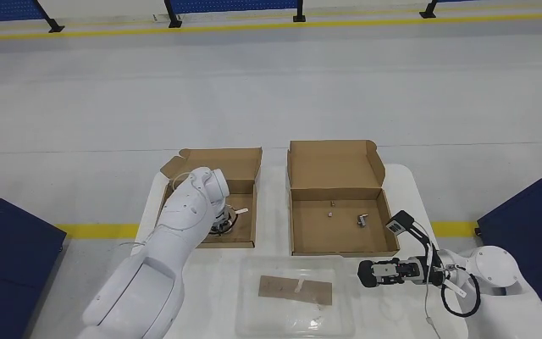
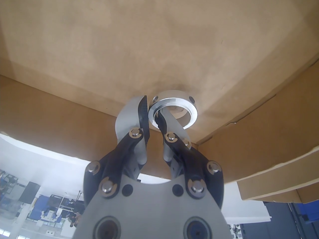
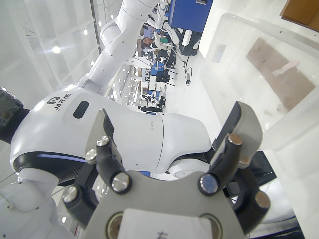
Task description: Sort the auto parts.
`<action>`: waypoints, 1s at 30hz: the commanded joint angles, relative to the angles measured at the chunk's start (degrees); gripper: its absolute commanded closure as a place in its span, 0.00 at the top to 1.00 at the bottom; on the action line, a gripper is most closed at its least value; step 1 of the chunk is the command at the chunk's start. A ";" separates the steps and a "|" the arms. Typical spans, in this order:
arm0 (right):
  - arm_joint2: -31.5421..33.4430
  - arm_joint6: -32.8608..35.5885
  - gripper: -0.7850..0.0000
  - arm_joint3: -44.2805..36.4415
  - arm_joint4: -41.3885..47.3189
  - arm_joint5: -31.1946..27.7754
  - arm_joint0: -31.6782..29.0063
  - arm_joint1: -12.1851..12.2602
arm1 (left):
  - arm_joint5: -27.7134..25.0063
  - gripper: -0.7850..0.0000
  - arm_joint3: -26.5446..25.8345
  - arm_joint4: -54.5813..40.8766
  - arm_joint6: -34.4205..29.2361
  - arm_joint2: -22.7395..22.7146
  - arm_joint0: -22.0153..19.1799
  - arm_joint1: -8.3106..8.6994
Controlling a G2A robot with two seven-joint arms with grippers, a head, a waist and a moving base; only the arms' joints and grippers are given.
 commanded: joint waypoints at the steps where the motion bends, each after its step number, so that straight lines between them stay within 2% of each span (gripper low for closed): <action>1: 0.00 0.00 1.00 0.00 0.00 0.00 0.00 0.00 | -0.17 0.17 0.33 -0.06 0.04 0.01 -0.13 -0.12; 6: 0.00 0.00 1.00 0.00 0.00 0.00 0.00 0.00 | -0.50 0.43 1.04 -0.17 0.17 -0.02 -0.47 -0.33; 8: 0.00 0.00 1.00 0.00 0.00 0.00 0.00 0.00 | -0.54 0.48 1.25 -0.19 0.25 -0.05 -0.61 -0.38; 16: 0.00 0.00 1.00 0.00 0.00 0.00 0.00 0.00 | -1.35 0.47 1.75 -0.66 -0.71 -0.55 -1.57 -0.20; 21: 0.00 0.00 1.00 0.00 0.00 0.00 0.00 0.00 | -2.34 0.51 1.56 -0.60 -2.19 -0.95 -2.38 0.39; 23: 0.00 0.00 1.00 0.00 0.00 0.00 0.00 0.00 | -2.49 0.64 1.06 -0.44 -2.26 -1.19 -2.60 0.80; 26: 0.00 0.00 1.00 0.00 0.00 0.00 0.00 0.00 | -3.16 1.00 -0.12 -0.40 -2.85 -1.58 -2.75 1.36; 30: 0.00 0.00 1.00 0.00 0.00 0.00 0.00 0.00 | -4.05 1.00 -3.63 1.32 -4.97 -1.42 -2.72 2.26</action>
